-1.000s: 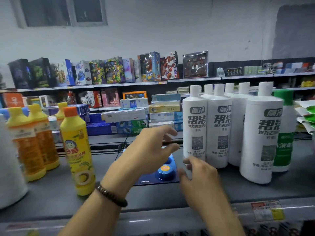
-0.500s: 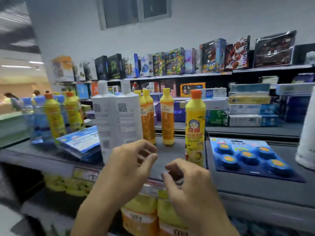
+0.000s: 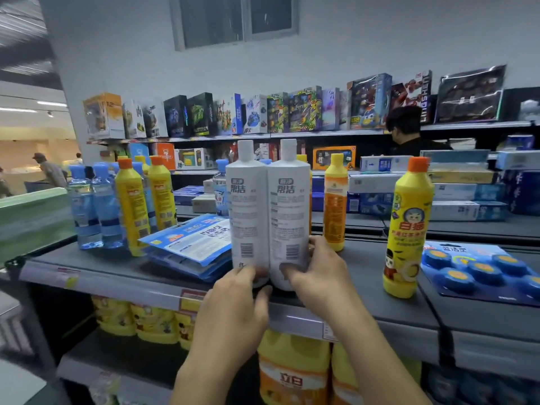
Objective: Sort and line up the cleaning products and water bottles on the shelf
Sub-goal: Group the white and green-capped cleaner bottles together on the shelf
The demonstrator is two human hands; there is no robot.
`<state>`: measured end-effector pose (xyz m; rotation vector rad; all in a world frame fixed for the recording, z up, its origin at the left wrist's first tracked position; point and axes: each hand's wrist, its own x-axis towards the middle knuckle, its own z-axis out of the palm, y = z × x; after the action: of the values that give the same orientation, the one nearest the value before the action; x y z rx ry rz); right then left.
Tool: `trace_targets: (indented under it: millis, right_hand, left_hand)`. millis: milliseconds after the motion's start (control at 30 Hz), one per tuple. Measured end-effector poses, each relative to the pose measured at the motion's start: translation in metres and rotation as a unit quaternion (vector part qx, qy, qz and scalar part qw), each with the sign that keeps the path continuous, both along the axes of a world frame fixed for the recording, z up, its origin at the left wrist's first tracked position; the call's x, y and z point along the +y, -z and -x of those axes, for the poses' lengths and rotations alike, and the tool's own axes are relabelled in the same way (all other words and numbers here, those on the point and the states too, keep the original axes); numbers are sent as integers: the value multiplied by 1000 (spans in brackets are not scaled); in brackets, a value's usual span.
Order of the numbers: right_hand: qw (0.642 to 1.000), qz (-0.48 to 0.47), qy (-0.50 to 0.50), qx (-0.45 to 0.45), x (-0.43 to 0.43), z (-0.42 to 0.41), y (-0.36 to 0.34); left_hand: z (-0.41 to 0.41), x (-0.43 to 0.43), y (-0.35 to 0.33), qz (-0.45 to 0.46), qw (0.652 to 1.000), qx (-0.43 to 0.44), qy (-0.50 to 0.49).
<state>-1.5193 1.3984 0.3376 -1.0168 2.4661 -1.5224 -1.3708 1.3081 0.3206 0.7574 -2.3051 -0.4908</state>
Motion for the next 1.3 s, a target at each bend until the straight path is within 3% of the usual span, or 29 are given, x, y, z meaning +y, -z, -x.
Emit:
trace_targets:
  millis: [167,367,567,833,1000,1100,1200,1300]
  right_hand:
    - [998,28,-29,-57,-13,8,4]
    - [997,43,-28,-54,-7,15,3]
    - [999,0,35,-11,21,28,4]
    - [995,-35,87,39,36,30,3]
    - [983,-80,123,107,31,24,5]
    - [992,-43,89,80,38,27,8]
    - [999,-1,22,36,50,39,7]
    - [999,13,-36,6,57,44,5]
  left_hand:
    - [1,-7,-6,-27,999,40,18]
    - [14,-2,-16,-54,992,95,56]
    - [39,5,-37,-34,987,131,85]
    - [97,28,-68,-130,968,179,123]
    - [122,40,-71,-80,972,194,104]
    - [129,31,-71,-67,979,167,92]
    - [127,14,-77,-139,968,147,150]
    - [121,-1,-84,-258,918,127,274]
